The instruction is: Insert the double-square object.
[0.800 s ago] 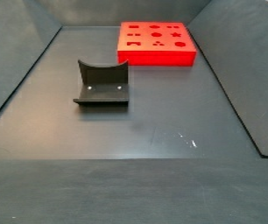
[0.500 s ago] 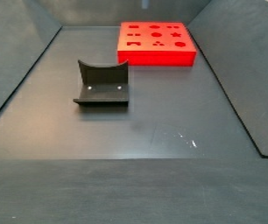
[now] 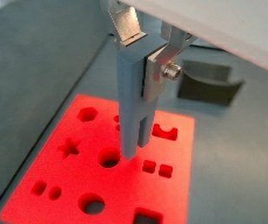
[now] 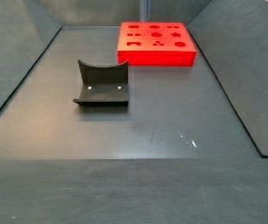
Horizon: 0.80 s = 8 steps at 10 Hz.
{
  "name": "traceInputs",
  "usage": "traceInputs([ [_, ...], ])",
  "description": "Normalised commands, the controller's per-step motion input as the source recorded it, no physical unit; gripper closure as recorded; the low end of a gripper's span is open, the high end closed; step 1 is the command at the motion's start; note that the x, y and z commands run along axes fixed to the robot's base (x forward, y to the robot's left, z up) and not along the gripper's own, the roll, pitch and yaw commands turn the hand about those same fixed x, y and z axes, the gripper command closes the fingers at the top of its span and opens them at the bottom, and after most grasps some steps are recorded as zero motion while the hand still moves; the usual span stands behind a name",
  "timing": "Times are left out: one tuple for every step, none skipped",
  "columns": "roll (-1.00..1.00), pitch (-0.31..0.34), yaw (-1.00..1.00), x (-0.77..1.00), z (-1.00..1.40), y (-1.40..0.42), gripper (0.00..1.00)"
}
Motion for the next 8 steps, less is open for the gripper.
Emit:
traceInputs([
  [0.0,0.0,-1.0,0.02,-0.18,0.0,1.0],
  [-0.04,0.0,-0.79,0.37,0.0,0.0,1.0],
  [-0.08,0.0,-0.63,0.56,0.0,0.0,1.0],
  [-0.09,0.0,-0.56,0.62,0.0,0.0,1.0],
  [-0.05,0.0,-0.74,0.44,0.0,0.0,1.0],
  [0.0,-0.004,-1.0,0.07,-0.15,0.0,1.0],
  [0.0,0.0,-1.0,0.05,-0.17,0.0,1.0],
  [0.0,0.0,-1.0,0.03,-0.18,0.0,1.0],
])
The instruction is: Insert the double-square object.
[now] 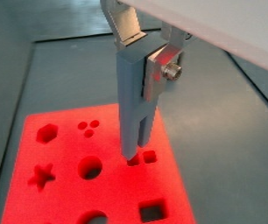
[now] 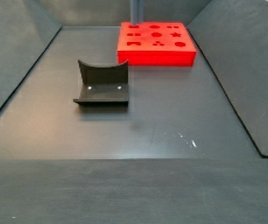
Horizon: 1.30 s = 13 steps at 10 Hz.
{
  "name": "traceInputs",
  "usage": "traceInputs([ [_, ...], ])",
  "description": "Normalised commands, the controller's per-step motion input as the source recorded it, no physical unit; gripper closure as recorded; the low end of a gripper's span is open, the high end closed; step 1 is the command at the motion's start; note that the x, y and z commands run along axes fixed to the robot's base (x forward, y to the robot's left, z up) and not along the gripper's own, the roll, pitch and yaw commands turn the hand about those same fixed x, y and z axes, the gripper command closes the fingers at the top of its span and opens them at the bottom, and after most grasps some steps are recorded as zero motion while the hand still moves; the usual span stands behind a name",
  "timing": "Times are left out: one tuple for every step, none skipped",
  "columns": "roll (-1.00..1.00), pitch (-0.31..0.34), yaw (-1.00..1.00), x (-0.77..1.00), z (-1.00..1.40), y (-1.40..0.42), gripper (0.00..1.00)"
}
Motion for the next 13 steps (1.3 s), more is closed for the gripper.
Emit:
traceInputs([
  [0.0,0.0,-1.0,0.02,-0.19,0.0,1.0],
  [0.0,0.0,-1.0,0.0,-0.2,0.0,1.0],
  [0.0,0.0,-1.0,0.0,-0.21,0.0,1.0],
  [0.0,0.0,-1.0,0.0,-0.19,0.0,1.0],
  [0.0,0.0,-1.0,0.0,-0.2,0.0,1.0],
  [0.0,0.0,-1.0,0.0,-0.22,0.0,1.0],
  [0.0,0.009,-0.85,0.17,-0.25,0.0,1.0],
  [0.0,0.09,-0.69,0.22,-0.3,-0.08,1.0],
  [0.06,0.043,-0.15,-0.05,-0.12,-0.04,1.0],
  [0.06,0.054,-0.03,0.0,-0.14,0.0,1.0],
  [0.0,0.033,0.0,0.0,-0.31,-0.06,1.0],
  [-0.08,0.023,0.03,0.11,-0.42,-0.13,1.0],
  [-0.11,0.02,0.0,0.15,-0.45,-0.09,1.0],
])
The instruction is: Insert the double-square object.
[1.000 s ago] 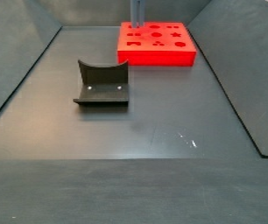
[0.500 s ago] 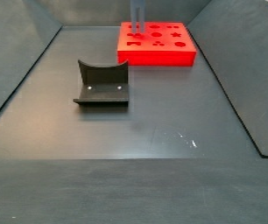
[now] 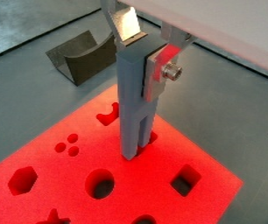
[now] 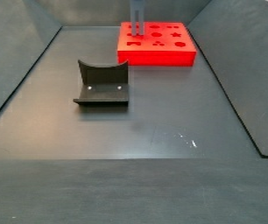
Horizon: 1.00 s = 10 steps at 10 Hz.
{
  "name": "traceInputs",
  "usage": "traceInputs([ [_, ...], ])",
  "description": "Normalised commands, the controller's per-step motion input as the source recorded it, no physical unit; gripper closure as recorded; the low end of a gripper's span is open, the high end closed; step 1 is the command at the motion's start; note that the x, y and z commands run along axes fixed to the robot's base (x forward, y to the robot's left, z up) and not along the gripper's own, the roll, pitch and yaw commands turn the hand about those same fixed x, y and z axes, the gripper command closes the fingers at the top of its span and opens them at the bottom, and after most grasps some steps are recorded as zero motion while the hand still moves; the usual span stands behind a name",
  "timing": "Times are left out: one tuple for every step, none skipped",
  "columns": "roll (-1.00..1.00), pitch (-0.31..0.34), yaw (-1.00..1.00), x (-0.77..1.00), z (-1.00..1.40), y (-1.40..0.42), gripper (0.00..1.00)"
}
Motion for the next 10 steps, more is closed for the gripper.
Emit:
traceInputs([
  [-0.1,0.04,0.0,0.26,-0.51,-0.01,1.0],
  [-0.11,0.049,-0.01,0.28,-0.53,0.0,1.0],
  [-0.11,0.067,-0.09,0.23,-0.59,0.05,1.0],
  [-0.14,0.047,-0.07,0.07,-0.71,0.1,1.0],
  [-0.18,0.043,-0.08,0.0,-0.78,0.11,1.0],
  [-0.19,0.027,-0.11,0.0,-0.79,0.11,1.0],
  [-0.19,0.01,-0.13,0.0,-0.78,0.09,1.0],
  [-0.2,-0.07,-0.14,-0.15,-0.67,0.0,1.0],
  [-0.09,-0.11,0.05,-0.05,-0.07,0.0,1.0],
  [0.0,0.0,0.0,0.0,0.0,0.0,1.0],
])
